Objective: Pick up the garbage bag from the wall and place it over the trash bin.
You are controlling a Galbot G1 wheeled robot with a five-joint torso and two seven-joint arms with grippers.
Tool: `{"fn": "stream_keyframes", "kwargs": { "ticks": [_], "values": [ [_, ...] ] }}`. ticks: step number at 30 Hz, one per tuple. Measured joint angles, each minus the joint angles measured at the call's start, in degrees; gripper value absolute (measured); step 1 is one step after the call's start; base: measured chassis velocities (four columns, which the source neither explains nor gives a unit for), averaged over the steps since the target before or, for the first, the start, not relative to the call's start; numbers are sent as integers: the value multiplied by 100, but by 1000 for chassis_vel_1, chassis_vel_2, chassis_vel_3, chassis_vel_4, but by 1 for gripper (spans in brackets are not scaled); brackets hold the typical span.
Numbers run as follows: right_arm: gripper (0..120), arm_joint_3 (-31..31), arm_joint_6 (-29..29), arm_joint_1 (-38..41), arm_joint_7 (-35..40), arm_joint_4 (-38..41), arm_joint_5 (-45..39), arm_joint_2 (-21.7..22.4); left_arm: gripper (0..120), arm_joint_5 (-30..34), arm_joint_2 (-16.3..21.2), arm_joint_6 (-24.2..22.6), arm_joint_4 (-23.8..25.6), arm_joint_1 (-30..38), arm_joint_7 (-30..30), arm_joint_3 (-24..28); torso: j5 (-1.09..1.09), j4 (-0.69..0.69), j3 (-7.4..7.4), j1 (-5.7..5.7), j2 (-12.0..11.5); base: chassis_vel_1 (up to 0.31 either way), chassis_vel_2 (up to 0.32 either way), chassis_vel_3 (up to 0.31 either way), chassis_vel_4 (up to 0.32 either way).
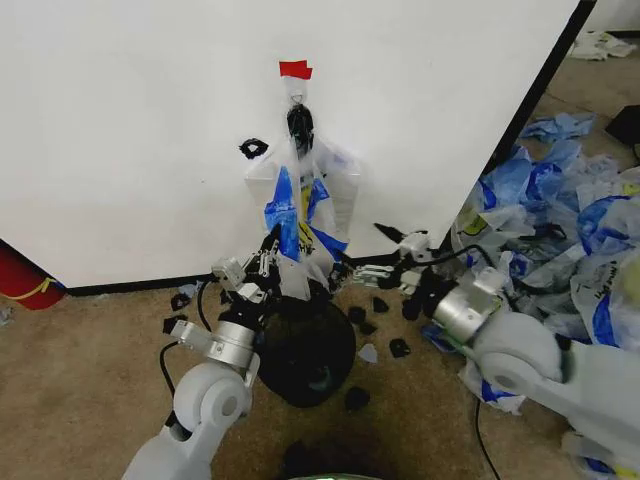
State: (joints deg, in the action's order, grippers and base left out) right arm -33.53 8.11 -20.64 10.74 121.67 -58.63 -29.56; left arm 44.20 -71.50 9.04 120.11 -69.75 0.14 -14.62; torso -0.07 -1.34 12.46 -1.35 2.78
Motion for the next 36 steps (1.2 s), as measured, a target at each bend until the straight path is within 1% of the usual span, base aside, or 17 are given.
{"fn": "stream_keyframes", "kwargs": {
  "ticks": [2,5,8,11,13,17,19,24,25,28,29,34,35,36],
  "values": [
    [93,-341,-57,382,26,-124,-29,-155,0,6,3,0,-12,6,0,-21,0,-1,0,0,0,0,0,0,0],
    [82,-825,-147,887,168,-331,-90,-410,0,14,4,25,-45,9,0,-69,0,0,0,0,0,0,0,0,0],
    [80,-993,-216,1046,253,-454,-98,-531,0,15,4,51,-71,9,3,-92,-1,-1,0,0,0,0,0,0,0],
    [73,-1191,-267,1169,330,-649,-60,-672,0,18,11,80,-106,11,10,-108,1,-2,0,0,0,0,0,0,0],
    [71,-1291,-281,1209,385,-775,-7,-769,0,24,11,94,-133,26,13,-112,1,-2,0,0,0,0,0,0,0],
    [70,-1402,-292,1257,445,-916,36,-874,0,28,14,117,-175,48,16,-112,1,-2,0,0,0,0,0,0,0],
    [65,-1471,-293,1277,473,-995,44,-938,0,29,13,139,-200,56,19,-111,1,-2,0,0,0,0,0,0,0],
    [60,-1506,-291,1280,517,-1079,76,-1013,0,26,5,186,-255,59,34,-110,1,-1,0,0,0,0,0,0,0],
    [57,-1508,-288,1275,533,-1086,83,-1020,0,20,2,197,-269,59,39,-110,1,-1,0,1,0,0,0,0,0],
    [45,-1509,-274,1251,556,-1098,119,-1023,0,9,-5,217,-287,57,50,-109,1,-2,-1,1,0,0,0,0,0],
    [45,-1509,-274,1251,556,-1098,119,-1023,0,9,-5,217,-287,57,50,-109,1,-2,-1,1,0,0,0,0,0],
    [24,-1489,-256,1237,577,-1128,172,-1011,0,-16,-16,224,-295,56,56,-94,1,-1,-1,1,0,0,0,0,0],
    [20,-1485,-252,1237,578,-1132,176,-1004,0,-20,-17,224,-295,54,56,-94,1,-1,-1,1,0,0,0,0,0],
    [20,-1485,-252,1237,578,-1132,176,-1004,0,-20,-17,224,-295,54,56,-94,1,-1,-1,1,0,0,0,0,0]
  ]
}}
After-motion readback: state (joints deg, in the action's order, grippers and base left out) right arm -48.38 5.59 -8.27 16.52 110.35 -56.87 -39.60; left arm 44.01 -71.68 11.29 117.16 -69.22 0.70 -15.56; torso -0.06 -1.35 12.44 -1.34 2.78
